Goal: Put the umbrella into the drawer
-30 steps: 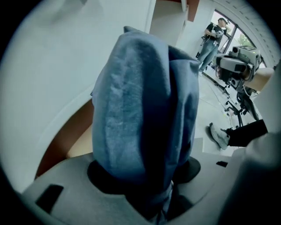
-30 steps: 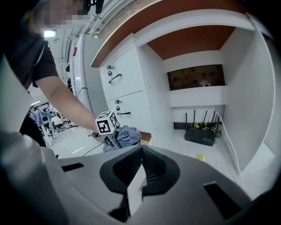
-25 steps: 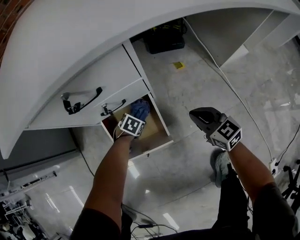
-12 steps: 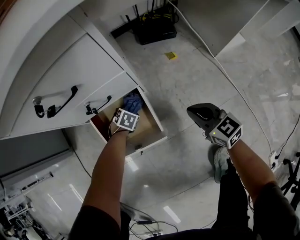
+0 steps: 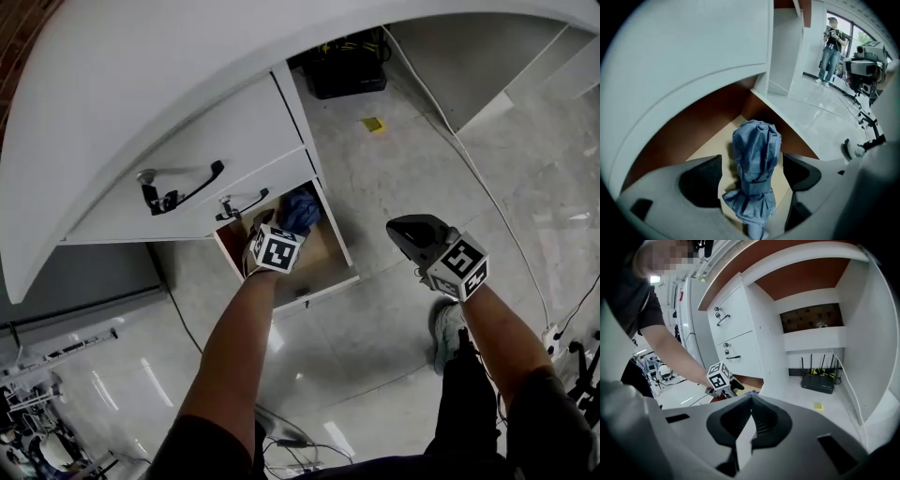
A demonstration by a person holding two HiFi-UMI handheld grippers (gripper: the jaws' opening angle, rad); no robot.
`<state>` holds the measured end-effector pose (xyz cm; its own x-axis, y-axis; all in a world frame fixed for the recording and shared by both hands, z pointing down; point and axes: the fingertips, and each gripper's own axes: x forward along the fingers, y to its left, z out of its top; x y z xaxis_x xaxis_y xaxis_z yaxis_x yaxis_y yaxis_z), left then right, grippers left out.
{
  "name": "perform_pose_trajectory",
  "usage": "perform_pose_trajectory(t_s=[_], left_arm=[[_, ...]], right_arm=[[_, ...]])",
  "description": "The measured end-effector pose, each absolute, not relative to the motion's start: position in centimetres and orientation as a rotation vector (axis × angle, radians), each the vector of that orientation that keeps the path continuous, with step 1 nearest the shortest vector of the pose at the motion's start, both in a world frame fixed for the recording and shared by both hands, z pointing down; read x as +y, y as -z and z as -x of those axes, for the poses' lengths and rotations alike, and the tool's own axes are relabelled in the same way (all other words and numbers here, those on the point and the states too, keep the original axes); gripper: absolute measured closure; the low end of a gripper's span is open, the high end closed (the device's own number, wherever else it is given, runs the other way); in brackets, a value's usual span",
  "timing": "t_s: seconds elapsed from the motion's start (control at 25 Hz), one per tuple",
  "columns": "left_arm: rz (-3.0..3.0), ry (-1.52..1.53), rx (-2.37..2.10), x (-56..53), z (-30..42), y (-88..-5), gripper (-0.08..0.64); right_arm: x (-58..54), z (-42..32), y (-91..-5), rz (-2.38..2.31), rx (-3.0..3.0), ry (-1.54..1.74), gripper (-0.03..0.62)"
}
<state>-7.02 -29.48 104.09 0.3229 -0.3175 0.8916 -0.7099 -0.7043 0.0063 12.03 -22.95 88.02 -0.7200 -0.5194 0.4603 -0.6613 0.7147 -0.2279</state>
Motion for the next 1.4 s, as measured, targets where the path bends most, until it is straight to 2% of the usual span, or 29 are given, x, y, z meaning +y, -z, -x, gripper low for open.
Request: perform_pose_trajectory(t_s=[0.28, 0.6, 0.64, 0.72, 1.0, 1.16, 1.4], left_arm=[[-2.244, -1.191, -0.907, -26.9, 10.0, -97.3, 0.187], [-2.314, -1.017, -0.898, -23.5, 11.8, -85.0, 0.191], [-2.323, -1.008, -0.891, -22.8, 12.0, -83.4, 0.208], [-2.335, -0.995, -0.893, -21.7, 12.7, -80.6, 0.298], [-2.335, -0.934, -0.945, -17.4, 15.4, -70.9, 0.413], [-2.359, -0.836, -1.006, -15.1, 16.8, -63.8, 0.549], [-2.350, -0.639, -1.109, -11.8, 21.2, -51.9, 0.555]], right_arm=[[-22.9, -8.1, -81.6, -0.891, -2.573, -0.546, 0.600], [-21.3, -4.8, -71.5, -0.880, -2.567, -0.541, 0.600], [-21.2, -4.5, -70.2, -0.887, -2.567, -0.543, 0.600], [-21.0, -4.1, -67.7, -0.902, -2.569, -0.545, 0.600], [-20.5, -3.5, -58.5, -0.942, -2.572, -0.541, 0.600], [-19.6, -3.5, -53.4, -0.948, -2.570, -0.540, 0.600], [-16.9, -2.6, -46.5, -0.931, -2.569, -0.542, 0.600]])
